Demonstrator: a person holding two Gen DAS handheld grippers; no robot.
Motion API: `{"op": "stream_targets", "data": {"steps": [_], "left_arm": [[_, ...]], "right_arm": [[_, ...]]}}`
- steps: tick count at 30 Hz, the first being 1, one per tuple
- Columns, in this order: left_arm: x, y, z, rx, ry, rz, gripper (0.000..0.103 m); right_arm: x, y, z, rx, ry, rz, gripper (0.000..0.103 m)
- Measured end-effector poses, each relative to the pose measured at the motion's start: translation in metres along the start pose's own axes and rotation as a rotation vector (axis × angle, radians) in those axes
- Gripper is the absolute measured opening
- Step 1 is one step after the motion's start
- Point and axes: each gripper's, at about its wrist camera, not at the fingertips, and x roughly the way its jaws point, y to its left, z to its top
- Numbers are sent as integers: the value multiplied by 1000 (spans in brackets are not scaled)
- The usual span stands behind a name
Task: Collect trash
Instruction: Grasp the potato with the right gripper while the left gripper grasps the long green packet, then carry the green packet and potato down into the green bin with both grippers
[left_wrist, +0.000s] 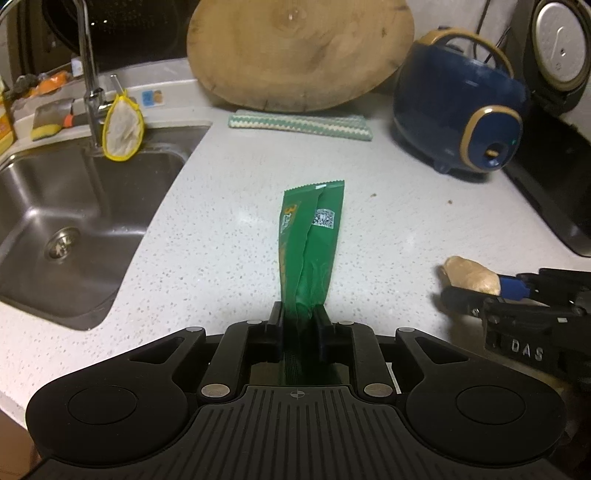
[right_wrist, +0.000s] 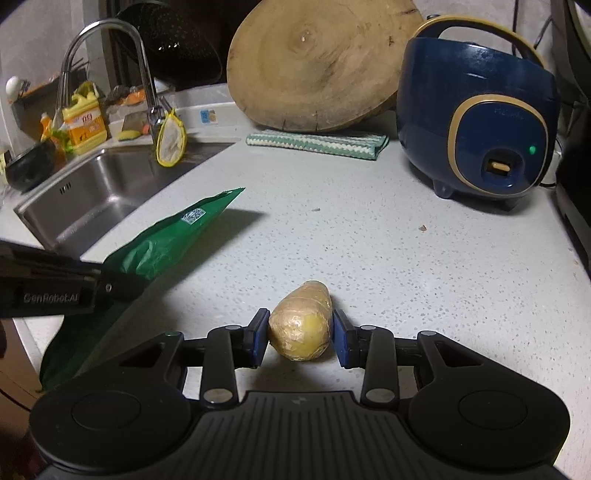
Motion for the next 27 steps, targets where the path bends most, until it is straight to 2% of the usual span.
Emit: {"op": "stream_targets", "data": {"steps": [7,15,19,22,27], "left_arm": [[-42,39,-19,-18,-66,-102,19],[-107,110,-71,-47,-131,-241,19],[-123,149,-104,-68,-119,-279,19],[-128,175,-127,-98,-75,-295,19],[-144,200,-156,-122,-60,-296,19]], "right_arm": [[-28,38,5,21,-33,-11,35],[-56,133,-7,18,-40,-55,35],[-65,182,-25,-2,-41,-71,35],[-66,208,-42,15,12,-88,35],[-75,242,-72,4,62,-41,35]]}}
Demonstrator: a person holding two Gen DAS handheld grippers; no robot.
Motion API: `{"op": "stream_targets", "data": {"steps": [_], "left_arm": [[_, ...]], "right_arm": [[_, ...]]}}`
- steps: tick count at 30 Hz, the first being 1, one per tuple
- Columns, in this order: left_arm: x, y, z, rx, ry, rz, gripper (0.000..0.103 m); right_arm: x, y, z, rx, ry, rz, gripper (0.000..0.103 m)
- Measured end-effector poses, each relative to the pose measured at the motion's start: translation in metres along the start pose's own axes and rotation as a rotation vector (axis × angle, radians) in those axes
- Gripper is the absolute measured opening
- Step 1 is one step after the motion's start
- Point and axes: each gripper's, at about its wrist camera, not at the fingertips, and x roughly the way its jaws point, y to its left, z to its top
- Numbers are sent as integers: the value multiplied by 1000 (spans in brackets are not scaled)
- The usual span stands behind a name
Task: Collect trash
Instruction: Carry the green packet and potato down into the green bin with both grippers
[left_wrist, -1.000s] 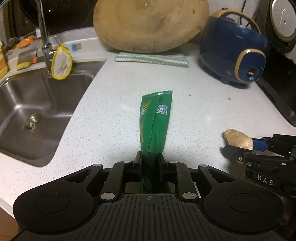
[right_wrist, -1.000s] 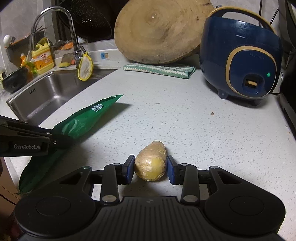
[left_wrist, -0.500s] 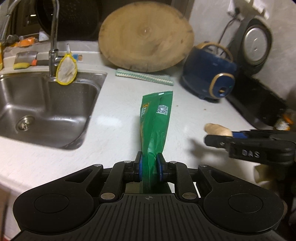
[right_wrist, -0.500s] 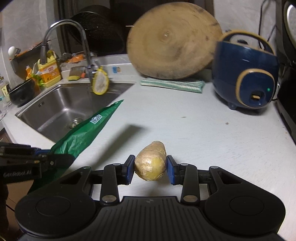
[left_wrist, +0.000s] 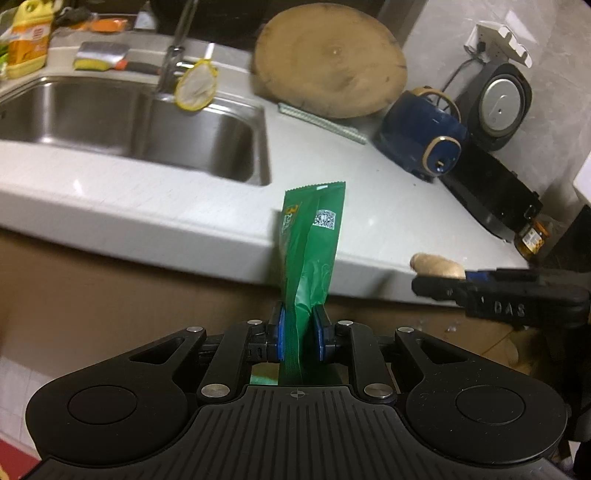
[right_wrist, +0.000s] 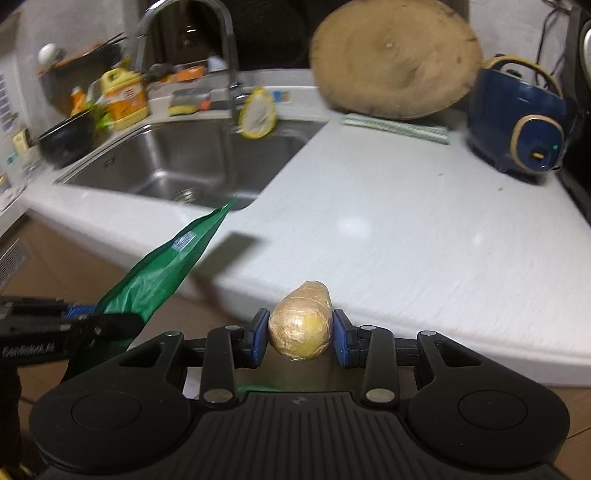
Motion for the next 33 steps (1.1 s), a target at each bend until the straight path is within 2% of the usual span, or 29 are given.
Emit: {"op": "stream_targets", "data": {"steps": [4,8,9,12,14,21,24,30,33], "left_arm": [[-4,13,-21,-67,34,23,18],[10,14,-41,-130,122,87,18],[12,13,-45,-137,138,74,18],[21,5,-60,-97,193,74,18],[26,4,-68,-114,225,74,17],[30,0,-75,-74,269,73,17],[42,-2,-85,-15,355,61,17],[72,-2,-126,63,534,51,17],[96,4,-142,61,603,54,17]], "right_arm": [[7,13,-20,1,68,41,35],[21,15,-41,-16,151,70,35],[25,15,-46,-23,174,75,35],[38,13,-62,-40,231,71,35],[45,9,-69,-26,268,70,35],[55,-5,-77,-39,306,55,35],[58,-7,-81,-34,311,45,35],[67,-14,-94,19,347,35,35],[73,-18,-105,48,381,31,35]]}}
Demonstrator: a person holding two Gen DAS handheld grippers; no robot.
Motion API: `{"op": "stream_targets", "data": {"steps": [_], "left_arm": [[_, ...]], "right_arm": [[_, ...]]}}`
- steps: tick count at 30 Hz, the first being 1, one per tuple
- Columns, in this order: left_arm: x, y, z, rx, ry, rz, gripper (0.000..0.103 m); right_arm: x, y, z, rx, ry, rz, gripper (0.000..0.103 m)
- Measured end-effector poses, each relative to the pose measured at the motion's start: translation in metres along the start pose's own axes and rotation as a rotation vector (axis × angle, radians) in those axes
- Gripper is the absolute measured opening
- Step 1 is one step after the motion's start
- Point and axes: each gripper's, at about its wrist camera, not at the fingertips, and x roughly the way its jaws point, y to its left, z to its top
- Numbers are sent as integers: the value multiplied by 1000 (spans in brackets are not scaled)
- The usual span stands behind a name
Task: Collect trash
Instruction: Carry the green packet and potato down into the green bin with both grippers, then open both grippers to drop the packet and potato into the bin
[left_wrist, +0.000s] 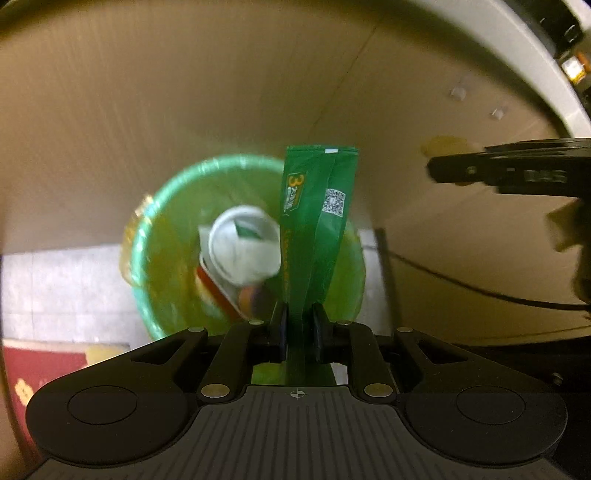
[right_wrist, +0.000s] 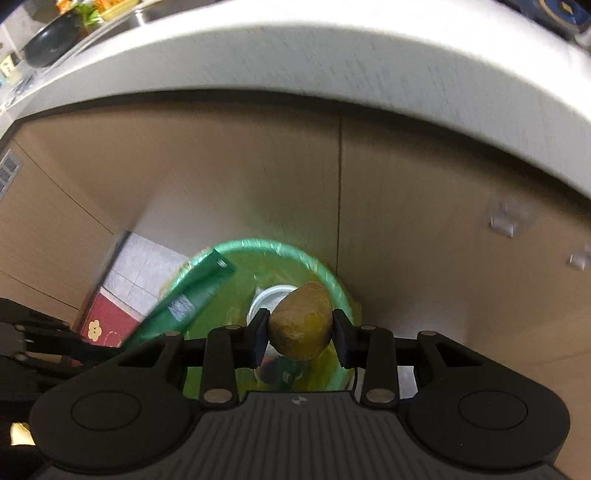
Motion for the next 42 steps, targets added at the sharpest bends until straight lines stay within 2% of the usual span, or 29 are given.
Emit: {"op": "stream_targets", "data": {"steps": [5,7,9,11,13,15,19,22,25,27,31,33,35,37,38,41,42], "left_arm": [[66,27,14,-143,109,7,18],[100,46,20,-255,140,16,19],[133,70,26,-405,141,-34,23],[165,87,29,-492,130,-70,30],[194,94,31,-507,124,-73,30],[215,97,29,-514,100,-108,30],[237,105,16,-570,49,-174,30],[237,110,7,-587,28,-181,30],[213,115,-2,-592,-53,-183,30],[207,120,-3,-599,-81,-147,30],[238,125,6,-575,-51,-75,30],[258,126,7,-553,-11,-53,28],[273,127,4,-551,24,-46,27],[281,124,1,-559,30,-79,25],[284,121,-1,-565,37,-88,24],[290,114,-2,-600,52,-141,23],[291,112,-1,-614,60,-162,23]], "right_arm": [[22,-6,-7,29,61,-4,35],[37,-14,-13,35,88,-6,35],[50,-17,-19,22,107,-17,35],[64,-14,-19,1,122,-26,35],[76,-16,-22,-16,139,-32,35],[91,-17,-25,-38,161,-49,35],[123,-19,-31,-64,198,-35,35],[150,-17,-29,-83,213,-11,35],[178,-10,-19,-98,204,21,35],[199,-3,-10,-94,188,61,35],[250,6,1,-82,166,125,35],[277,7,4,-80,210,132,36],[286,3,7,-48,239,148,36],[283,-3,6,-33,220,168,50],[279,-5,5,-28,207,165,52],[273,-9,1,-51,204,161,48],[274,-9,0,-61,208,155,43]]}}
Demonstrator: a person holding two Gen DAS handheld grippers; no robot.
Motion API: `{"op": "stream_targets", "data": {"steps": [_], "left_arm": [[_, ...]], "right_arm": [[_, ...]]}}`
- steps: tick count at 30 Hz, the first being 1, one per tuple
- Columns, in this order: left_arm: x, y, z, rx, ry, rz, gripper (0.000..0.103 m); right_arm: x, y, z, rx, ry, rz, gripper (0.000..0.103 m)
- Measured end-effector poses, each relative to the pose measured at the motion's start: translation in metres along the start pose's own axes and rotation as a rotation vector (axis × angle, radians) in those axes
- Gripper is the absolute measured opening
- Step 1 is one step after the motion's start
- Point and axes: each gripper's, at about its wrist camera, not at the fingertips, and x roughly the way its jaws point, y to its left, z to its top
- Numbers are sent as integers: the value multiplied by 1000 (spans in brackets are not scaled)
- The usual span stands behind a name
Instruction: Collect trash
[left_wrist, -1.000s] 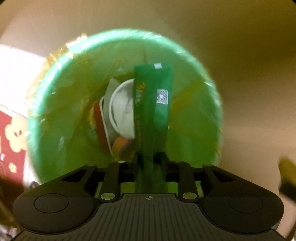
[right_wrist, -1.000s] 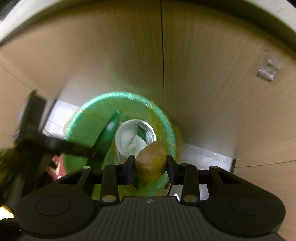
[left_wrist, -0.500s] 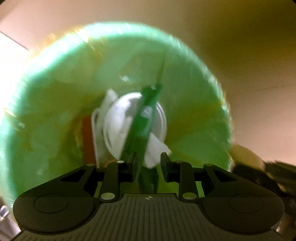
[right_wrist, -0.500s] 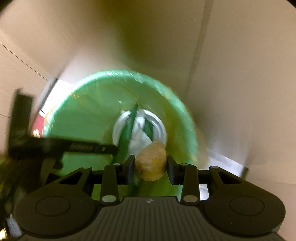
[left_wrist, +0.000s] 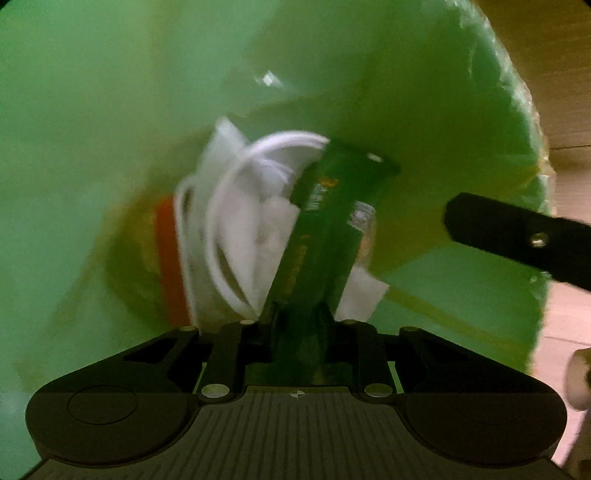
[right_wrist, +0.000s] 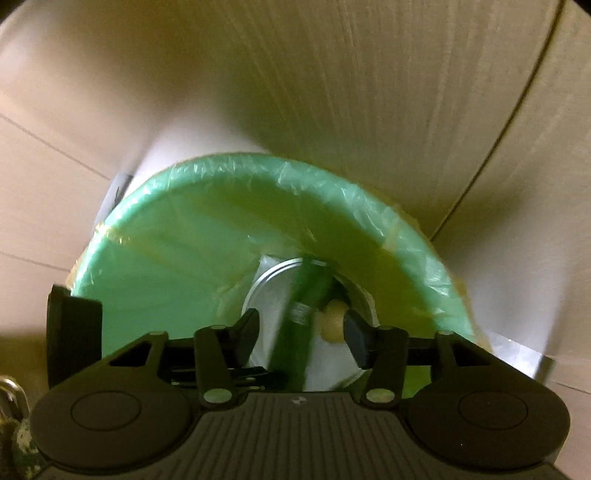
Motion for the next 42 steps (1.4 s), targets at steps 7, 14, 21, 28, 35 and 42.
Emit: {"op": "stream_targets", "data": {"steps": [7,14,21,28,35,42], "left_arm": [[-3,1,2,-34,-15,52,26],[-30,2,0,37,-30,151,25],[-80,-17,6,85,-68,160,25],[-180,-57,-9,166,-192,77,25],[-283,-119,-41,358,-400,47,25],[-346,-193,-83,561,-634,11,25]], "right_arm": [[29,-3,7,32,75,19,21],[108,-8,2,20,211,-34,13],[59,1,-2,-44,182,-63,14],[-98,19,-24,-177,-42,-72,14],[-224,6,-55,-274,-306,-212,14],[-316,-11,-75,-190,-586,-265,14]]}}
